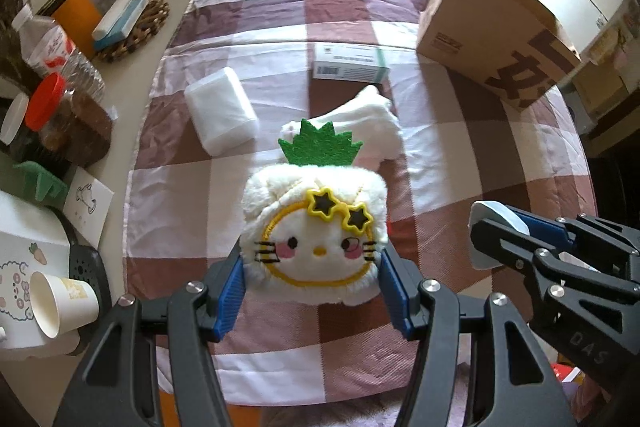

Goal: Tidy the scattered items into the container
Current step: 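Carry the plush cat toward the cardboard box while the right tool carries the triangle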

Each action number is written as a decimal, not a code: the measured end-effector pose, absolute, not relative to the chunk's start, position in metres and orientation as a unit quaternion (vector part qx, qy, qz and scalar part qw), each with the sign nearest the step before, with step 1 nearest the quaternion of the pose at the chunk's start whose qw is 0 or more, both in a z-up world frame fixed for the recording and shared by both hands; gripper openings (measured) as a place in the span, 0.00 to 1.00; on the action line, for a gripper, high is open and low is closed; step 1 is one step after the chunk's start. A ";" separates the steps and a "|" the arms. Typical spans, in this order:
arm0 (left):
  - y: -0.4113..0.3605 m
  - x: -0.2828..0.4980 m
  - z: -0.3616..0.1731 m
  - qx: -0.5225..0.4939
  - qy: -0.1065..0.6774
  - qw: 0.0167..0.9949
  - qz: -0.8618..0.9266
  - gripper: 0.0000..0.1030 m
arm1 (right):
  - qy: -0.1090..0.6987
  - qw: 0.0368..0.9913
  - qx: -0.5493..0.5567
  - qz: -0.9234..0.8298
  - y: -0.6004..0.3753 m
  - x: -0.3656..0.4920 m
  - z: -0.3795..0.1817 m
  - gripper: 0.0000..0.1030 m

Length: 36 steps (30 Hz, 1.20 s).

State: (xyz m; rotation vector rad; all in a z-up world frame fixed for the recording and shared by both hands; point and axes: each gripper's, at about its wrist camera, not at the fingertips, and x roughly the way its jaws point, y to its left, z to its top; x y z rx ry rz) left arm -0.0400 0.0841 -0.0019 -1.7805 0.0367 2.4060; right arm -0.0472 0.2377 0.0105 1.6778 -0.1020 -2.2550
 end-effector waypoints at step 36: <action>0.205 -0.046 0.020 -0.567 0.099 0.194 0.794 0.58 | -0.103 0.060 0.565 -0.817 0.336 -0.029 0.028 0.24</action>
